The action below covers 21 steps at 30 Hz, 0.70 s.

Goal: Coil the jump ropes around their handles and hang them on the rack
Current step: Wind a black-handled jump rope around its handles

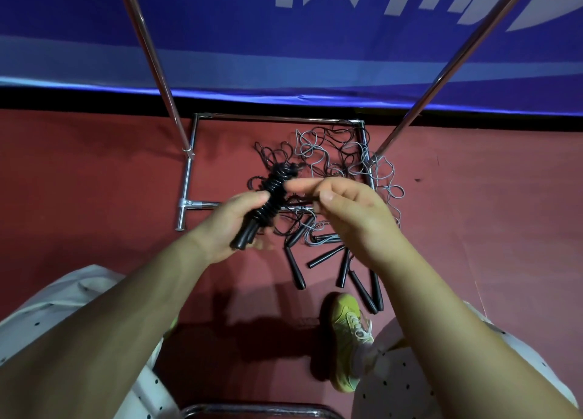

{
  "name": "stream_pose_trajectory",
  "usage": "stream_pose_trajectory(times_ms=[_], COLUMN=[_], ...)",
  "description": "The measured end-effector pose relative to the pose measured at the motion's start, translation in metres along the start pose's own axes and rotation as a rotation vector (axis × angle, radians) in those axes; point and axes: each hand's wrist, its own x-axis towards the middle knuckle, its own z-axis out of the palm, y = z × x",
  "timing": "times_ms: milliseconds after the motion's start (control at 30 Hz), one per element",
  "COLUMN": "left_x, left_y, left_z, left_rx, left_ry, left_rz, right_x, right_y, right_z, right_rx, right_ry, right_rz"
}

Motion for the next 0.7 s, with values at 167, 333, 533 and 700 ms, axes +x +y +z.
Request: stream_pose_trajectory(times_ms=[167, 333, 533, 700], left_x=[-0.001, -0.001, -0.007, -0.012], left_y=[-0.004, -0.003, 0.003, 0.007], left_z=[0.001, -0.003, 0.005, 0.004], left_rx=[0.128, 0.141, -0.031, -0.227], left_ry=[-0.039, -0.118, -0.113, -0.314], left_rz=[0.138, 0.172, 0.133, 0.096], right_x=[0.002, 0.002, 0.007, 0.009], right_y=[0.002, 0.001, 0.000, -0.009], right_z=[0.002, 0.005, 0.004, -0.001], right_rx=[0.379, 0.397, 0.408, 0.593], right_ry=[-0.100, -0.081, -0.113, -0.166], right_rz=[0.054, 0.041, 0.022, -0.018])
